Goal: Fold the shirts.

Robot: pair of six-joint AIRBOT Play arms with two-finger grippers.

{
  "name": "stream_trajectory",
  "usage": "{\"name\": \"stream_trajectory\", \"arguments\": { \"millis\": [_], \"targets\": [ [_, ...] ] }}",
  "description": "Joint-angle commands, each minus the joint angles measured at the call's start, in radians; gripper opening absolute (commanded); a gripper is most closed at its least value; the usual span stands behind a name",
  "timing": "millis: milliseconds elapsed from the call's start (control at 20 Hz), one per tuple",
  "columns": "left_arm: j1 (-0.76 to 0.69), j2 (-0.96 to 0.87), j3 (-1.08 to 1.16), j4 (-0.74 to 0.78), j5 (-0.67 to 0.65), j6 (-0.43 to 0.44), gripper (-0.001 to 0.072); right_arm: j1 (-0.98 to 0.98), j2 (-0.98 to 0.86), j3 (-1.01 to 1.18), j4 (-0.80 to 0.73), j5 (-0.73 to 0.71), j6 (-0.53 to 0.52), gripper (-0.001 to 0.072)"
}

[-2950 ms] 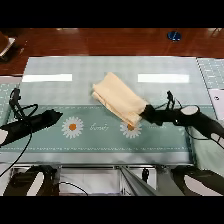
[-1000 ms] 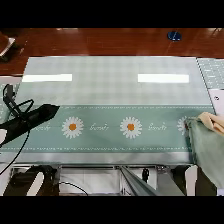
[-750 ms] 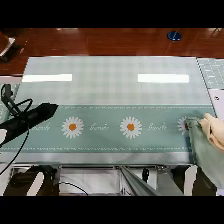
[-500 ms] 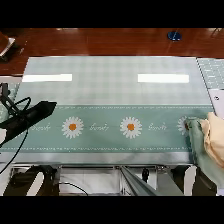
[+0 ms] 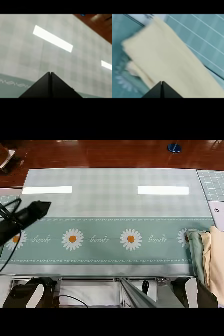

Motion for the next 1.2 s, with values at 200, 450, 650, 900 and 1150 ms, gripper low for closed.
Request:
{"name": "stream_trajectory", "arguments": {
  "millis": [200,450,650,900,1150],
  "targets": [
    [-0.248,-0.312,0.543,0.008,-0.170,0.095,0.0022,0.527,-0.279,0.158,0.616,-0.347,-0.228,0.0022],
    [-0.534,-0.560,0.598,0.569,-0.356,-0.173,0.0023,1.142,-0.581,0.148,-0.077,-0.312,-0.027,0.0022],
    [-0.490,-0.673,0.599,0.651,-0.411,-0.232,0.0024,1.141,-0.735,0.148,-0.146,-0.277,0.116,0.0022],
    [-0.463,-0.681,0.599,0.651,-0.403,-0.232,0.0023,1.138,-0.731,0.148,-0.149,-0.245,0.105,0.0022],
    [-0.463,-0.687,0.599,0.651,-0.403,-0.232,0.0024,1.138,-0.731,0.148,-0.149,-0.246,0.105,0.0022]
  ]
}}
